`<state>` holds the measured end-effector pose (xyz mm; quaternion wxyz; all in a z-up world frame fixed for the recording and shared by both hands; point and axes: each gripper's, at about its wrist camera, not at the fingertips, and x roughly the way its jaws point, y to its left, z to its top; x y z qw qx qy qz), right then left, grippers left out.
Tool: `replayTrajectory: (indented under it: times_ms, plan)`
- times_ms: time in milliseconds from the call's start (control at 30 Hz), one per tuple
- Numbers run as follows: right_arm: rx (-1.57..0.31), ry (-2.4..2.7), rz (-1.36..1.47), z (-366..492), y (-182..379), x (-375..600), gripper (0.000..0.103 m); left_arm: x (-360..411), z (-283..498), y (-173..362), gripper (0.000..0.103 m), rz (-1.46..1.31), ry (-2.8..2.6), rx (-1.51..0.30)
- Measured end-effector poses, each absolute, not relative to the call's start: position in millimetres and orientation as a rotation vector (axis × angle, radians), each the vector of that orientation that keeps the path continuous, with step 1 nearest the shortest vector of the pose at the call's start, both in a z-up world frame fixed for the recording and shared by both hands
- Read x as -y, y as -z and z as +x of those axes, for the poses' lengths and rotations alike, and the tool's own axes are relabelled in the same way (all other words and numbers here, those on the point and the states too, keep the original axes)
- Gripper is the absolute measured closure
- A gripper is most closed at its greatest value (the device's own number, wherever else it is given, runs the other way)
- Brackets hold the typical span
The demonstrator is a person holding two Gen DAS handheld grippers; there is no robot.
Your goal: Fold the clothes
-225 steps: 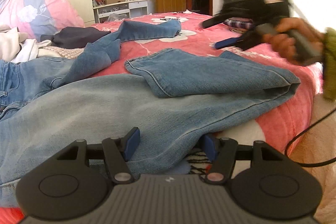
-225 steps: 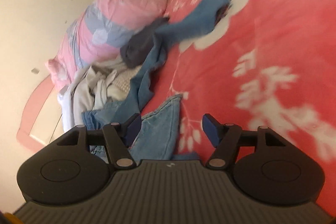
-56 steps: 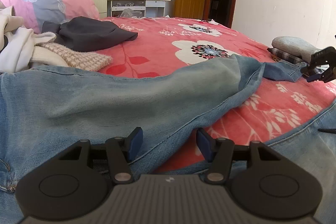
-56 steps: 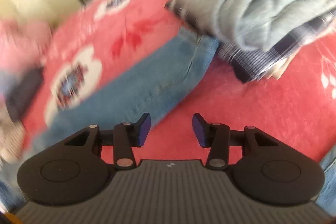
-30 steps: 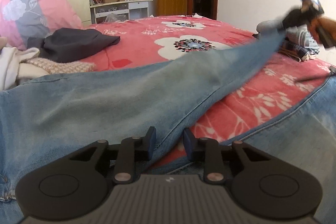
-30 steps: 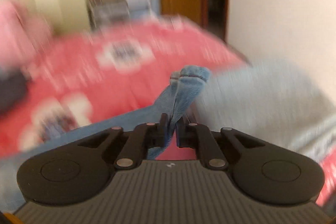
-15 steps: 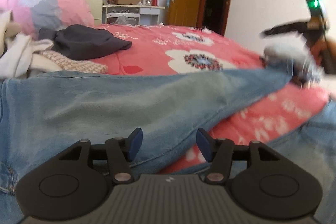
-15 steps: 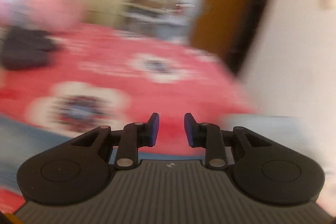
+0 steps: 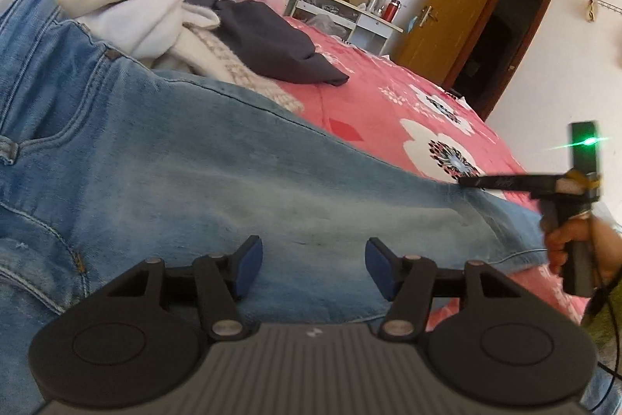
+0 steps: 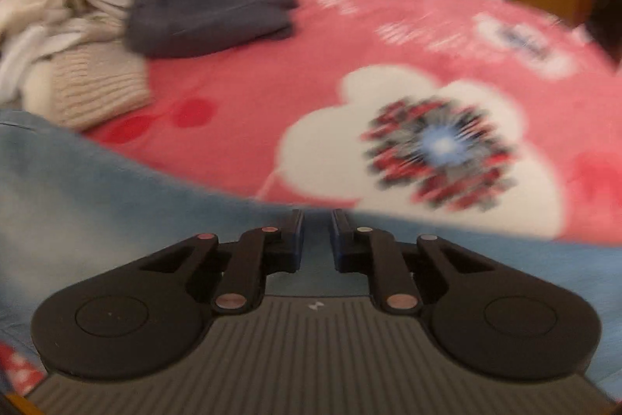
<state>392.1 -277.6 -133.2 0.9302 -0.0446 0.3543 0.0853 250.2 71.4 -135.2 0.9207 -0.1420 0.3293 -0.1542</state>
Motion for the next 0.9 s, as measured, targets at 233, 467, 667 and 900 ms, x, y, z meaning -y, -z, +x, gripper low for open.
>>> replayTrajectory:
  times_ms: [233, 467, 667, 900]
  plan:
    - [-0.724, -0.149, 0.014, 366, 128, 310, 0.086, -71, 250, 137, 0.043, -0.274, 0.294, -0.674]
    - [-0.7, 0.291, 0.058, 333, 154, 459, 0.086, -68, 250, 138, 0.043, -0.248, 0.274, -0.671]
    - [-0.654, 0.533, 0.29, 300, 153, 574, 0.099, -66, 252, 140, 0.043, -0.234, 0.265, -0.667]
    - [-0.531, 0.461, 0.399, 321, 136, 565, 0.092, -64, 252, 140, 0.042, -0.227, 0.267, -0.663]
